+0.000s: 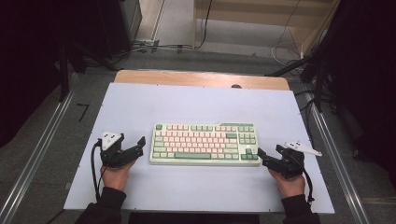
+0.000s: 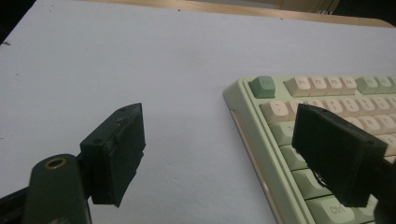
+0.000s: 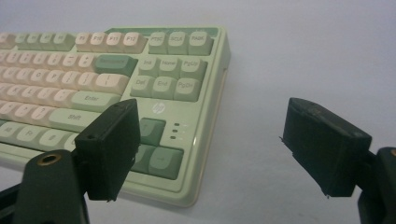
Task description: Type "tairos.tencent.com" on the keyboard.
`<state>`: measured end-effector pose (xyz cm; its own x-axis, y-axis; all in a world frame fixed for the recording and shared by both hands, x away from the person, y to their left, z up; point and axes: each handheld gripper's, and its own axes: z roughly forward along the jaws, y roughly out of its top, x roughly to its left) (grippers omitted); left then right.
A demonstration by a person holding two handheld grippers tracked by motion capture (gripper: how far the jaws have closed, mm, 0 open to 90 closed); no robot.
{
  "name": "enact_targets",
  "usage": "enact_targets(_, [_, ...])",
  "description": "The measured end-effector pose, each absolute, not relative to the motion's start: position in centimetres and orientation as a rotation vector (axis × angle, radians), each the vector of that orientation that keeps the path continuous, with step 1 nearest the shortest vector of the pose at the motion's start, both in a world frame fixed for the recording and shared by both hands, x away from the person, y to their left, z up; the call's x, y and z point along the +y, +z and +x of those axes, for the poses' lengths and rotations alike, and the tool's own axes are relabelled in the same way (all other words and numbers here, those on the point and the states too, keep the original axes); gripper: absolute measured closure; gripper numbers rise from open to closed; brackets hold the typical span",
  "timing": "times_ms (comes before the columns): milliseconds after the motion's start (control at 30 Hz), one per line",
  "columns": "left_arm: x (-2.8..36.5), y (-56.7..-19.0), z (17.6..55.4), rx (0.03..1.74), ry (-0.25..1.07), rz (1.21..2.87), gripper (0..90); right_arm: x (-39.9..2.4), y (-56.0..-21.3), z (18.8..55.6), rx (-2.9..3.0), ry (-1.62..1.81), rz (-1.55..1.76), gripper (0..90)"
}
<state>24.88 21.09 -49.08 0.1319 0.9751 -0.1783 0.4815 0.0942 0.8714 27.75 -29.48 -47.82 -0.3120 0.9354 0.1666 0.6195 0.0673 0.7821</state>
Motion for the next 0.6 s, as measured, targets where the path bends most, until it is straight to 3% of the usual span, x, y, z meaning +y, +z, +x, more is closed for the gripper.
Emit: enact_targets(600, [20.1,-48.9,24.9,1.454,0.656,1.521,17.7,-28.1,-47.6,28.1,1.996,1.14,1.509,16.9])
